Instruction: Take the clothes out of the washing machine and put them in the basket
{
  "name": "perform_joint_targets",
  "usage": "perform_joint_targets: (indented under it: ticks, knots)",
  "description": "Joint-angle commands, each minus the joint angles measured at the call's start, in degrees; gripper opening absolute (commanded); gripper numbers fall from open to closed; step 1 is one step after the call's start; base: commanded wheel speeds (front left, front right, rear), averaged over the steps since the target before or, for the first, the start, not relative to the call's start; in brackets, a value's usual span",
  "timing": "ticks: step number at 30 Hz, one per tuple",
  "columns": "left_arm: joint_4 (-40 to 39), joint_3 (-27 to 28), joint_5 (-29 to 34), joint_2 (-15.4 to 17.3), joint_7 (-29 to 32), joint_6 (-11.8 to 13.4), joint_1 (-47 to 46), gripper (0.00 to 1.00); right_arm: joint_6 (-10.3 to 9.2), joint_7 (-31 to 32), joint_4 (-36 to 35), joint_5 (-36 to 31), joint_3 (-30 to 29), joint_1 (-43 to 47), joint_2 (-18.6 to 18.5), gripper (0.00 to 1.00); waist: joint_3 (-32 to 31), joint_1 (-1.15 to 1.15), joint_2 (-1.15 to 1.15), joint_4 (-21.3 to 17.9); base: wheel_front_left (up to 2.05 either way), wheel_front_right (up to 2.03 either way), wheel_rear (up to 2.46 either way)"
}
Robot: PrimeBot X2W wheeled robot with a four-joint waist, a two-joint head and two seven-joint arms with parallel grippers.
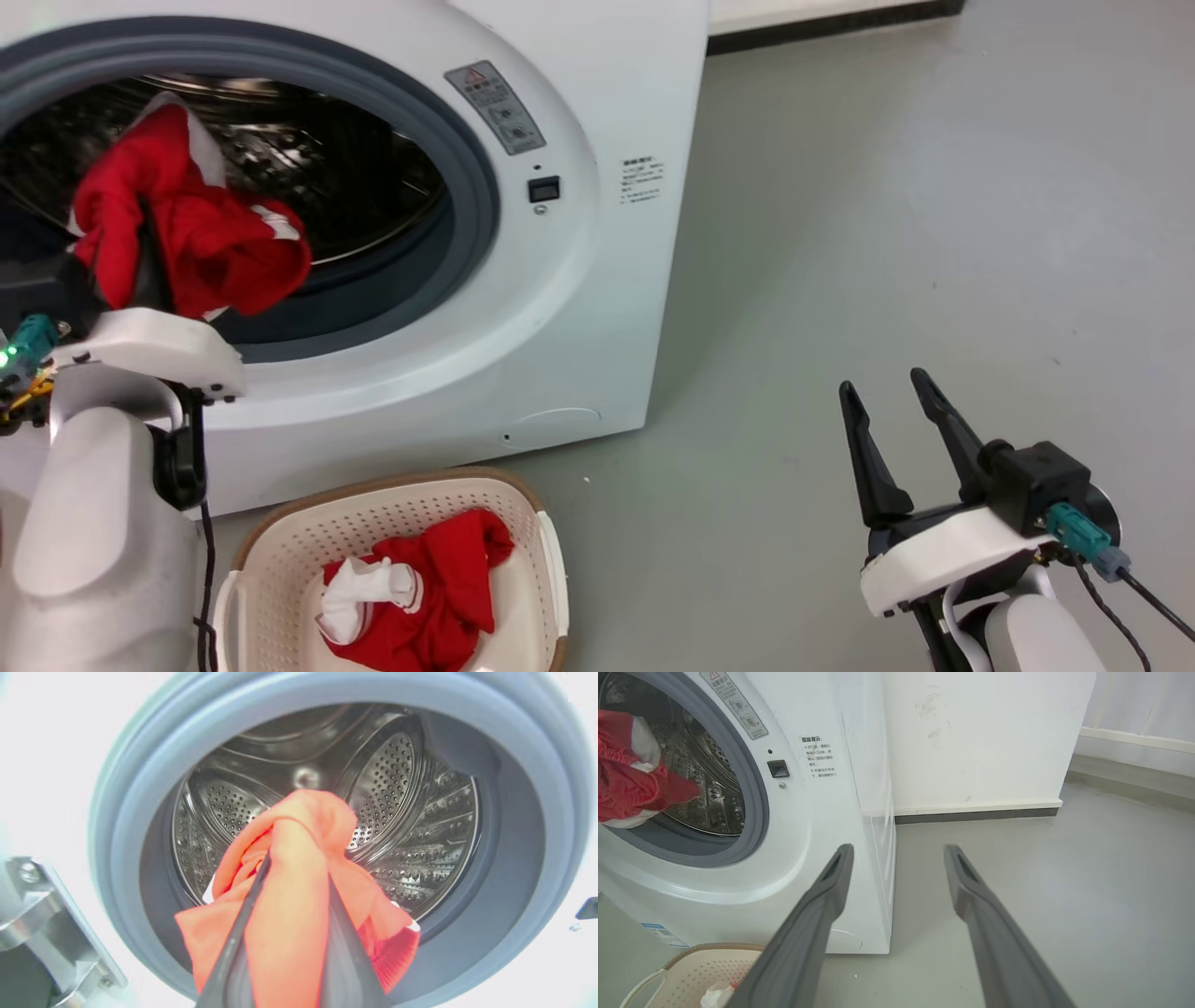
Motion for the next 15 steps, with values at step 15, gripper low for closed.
perform_joint_targets:
  ticks: [15]
  knots:
    - [-26.65,-4.33,0.4,-4.55,5.44,2.48,18.62,0.0,-0.04,3.35,-4.86,-1.71,-1.15,5.3,0.11,1.0,-4.63,0.02,0.0,7.14,0.0,0.0,0.0]
